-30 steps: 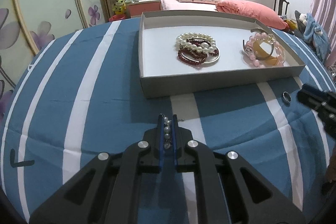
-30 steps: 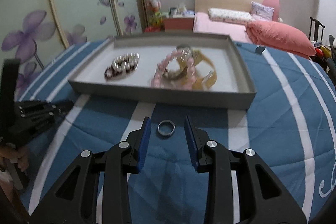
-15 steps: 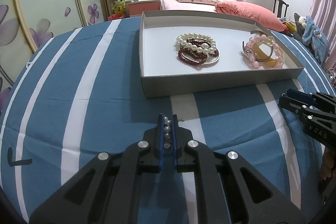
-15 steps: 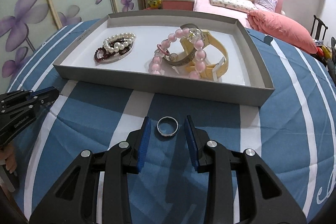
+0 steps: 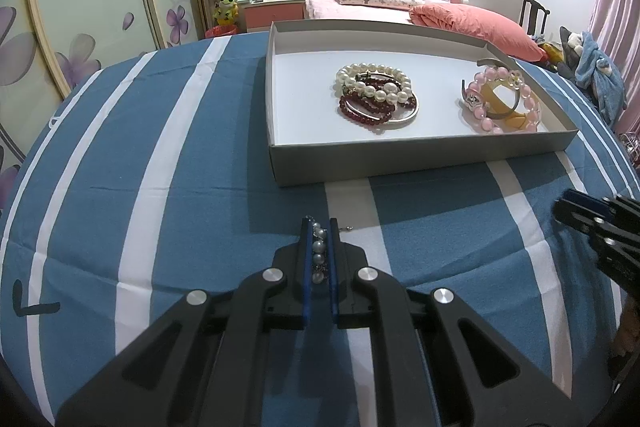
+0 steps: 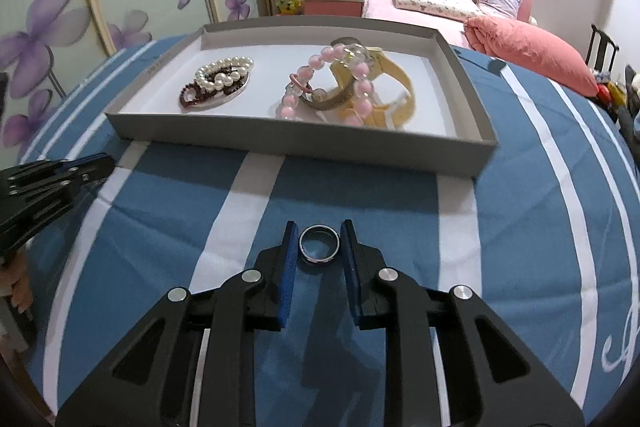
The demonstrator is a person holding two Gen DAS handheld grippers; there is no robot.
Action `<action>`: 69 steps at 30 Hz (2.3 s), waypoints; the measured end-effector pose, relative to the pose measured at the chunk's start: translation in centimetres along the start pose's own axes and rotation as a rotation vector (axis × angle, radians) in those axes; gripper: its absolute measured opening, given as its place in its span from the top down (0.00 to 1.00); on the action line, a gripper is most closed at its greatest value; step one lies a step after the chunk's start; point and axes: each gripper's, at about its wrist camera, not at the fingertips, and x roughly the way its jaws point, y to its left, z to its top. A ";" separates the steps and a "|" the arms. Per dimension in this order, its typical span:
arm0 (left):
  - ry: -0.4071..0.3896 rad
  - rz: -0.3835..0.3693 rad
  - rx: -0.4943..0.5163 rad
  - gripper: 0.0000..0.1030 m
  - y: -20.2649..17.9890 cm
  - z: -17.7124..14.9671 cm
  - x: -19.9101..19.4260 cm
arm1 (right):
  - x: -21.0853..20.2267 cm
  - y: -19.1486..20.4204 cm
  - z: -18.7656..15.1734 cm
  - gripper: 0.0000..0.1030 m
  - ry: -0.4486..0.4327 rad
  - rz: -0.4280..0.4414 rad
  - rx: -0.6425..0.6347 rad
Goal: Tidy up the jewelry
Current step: 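Grasp the silver ring with the right gripper while the left gripper holds the brooch, then carry the brooch and ring into the tray and open both grippers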
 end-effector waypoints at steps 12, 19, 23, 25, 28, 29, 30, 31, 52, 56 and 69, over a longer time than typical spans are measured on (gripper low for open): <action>-0.004 0.007 -0.012 0.92 0.3 0.1 -0.1 | -5.8 0.0 0.3 0.78 -0.249 0.037 0.042; -0.167 0.029 -0.016 0.92 -1.1 0.7 -3.4 | -9.0 0.5 0.8 0.78 -0.419 0.017 0.033; -0.296 0.081 0.004 0.92 -2.4 1.4 -6.3 | -9.7 0.8 1.1 0.78 -0.477 0.013 0.033; -0.340 0.110 0.012 0.92 -2.7 1.6 -7.3 | -9.9 1.0 1.1 0.78 -0.496 0.017 0.035; -0.398 0.153 0.019 0.92 -3.3 1.5 -8.7 | -10.1 1.1 1.2 0.78 -0.515 0.021 0.036; -0.417 0.165 0.020 0.92 -3.4 1.5 -9.1 | -10.2 1.2 1.3 0.78 -0.523 0.020 0.034; -0.429 0.173 0.021 0.92 -3.5 1.6 -9.4 | -10.3 1.3 1.3 0.78 -0.532 0.018 0.031; -0.441 0.182 0.022 0.92 -3.6 1.7 -9.7 | -10.4 1.3 1.3 0.78 -0.542 0.017 0.028; -0.508 0.215 0.031 0.92 -3.8 1.6 -11.7 | -11.1 1.7 0.8 0.78 -0.578 0.025 0.010; -0.506 0.213 0.031 0.92 -3.7 1.6 -11.7 | -11.1 1.7 0.8 0.78 -0.576 0.025 0.009; -0.593 0.218 -0.008 0.92 -3.3 3.3 -13.1 | -12.2 1.2 2.8 0.78 -0.700 -0.016 0.017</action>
